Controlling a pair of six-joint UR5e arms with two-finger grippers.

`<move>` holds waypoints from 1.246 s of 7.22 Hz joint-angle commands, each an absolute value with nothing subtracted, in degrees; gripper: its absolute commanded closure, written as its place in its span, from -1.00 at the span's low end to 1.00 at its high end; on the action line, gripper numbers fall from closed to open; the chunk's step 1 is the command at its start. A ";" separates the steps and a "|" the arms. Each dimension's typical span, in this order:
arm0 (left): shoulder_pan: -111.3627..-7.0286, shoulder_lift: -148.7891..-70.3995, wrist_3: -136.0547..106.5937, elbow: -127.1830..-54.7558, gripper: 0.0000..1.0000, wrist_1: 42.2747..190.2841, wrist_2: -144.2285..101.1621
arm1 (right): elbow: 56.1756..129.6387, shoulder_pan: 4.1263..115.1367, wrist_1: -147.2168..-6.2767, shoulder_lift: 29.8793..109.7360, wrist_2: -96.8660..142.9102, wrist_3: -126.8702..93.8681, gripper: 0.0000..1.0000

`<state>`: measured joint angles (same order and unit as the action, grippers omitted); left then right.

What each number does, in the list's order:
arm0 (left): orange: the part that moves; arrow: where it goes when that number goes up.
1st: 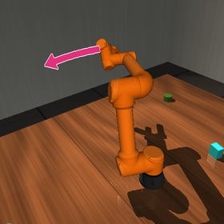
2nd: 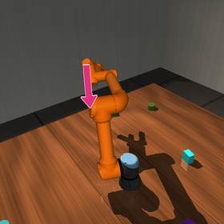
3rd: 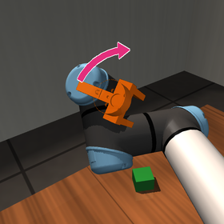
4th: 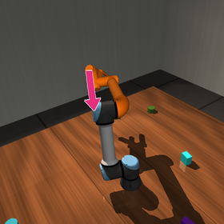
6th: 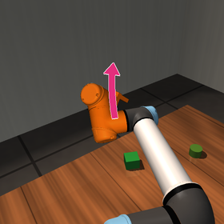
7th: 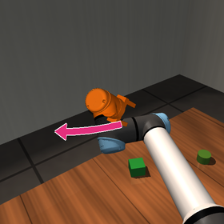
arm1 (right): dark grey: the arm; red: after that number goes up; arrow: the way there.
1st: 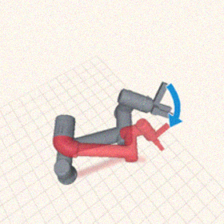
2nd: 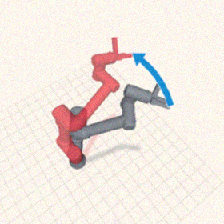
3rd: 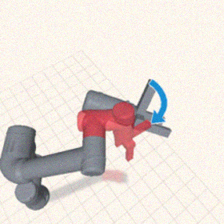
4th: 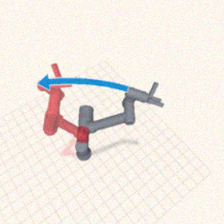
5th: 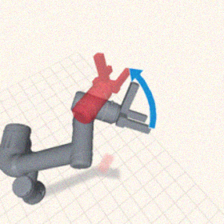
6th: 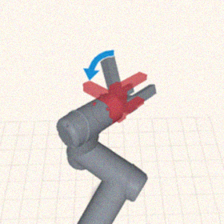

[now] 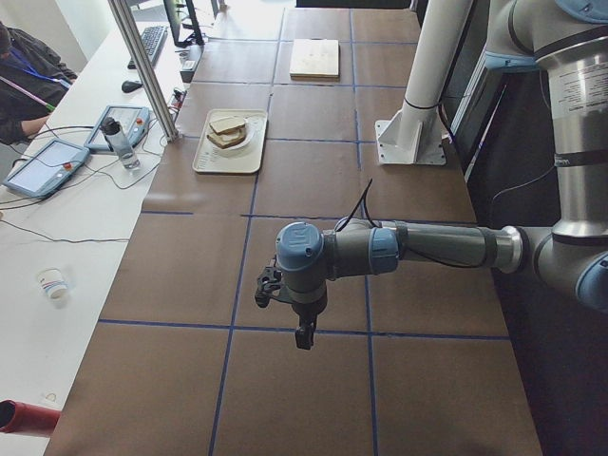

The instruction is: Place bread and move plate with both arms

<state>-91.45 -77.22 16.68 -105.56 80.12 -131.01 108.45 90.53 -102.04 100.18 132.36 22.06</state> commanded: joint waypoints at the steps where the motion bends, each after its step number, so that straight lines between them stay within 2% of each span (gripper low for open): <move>1: -91.49 -77.26 16.61 -105.56 -1.00 80.16 -131.04 | 108.46 90.53 -102.04 100.20 132.36 22.06 -1.00; 9: -91.32 -77.34 16.70 -105.21 -1.00 80.24 -131.04 | 107.76 90.35 -102.04 100.28 133.33 22.06 -1.00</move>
<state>-91.35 -77.31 16.69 -105.20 80.23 -131.04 107.96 90.39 -102.06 100.28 133.15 22.03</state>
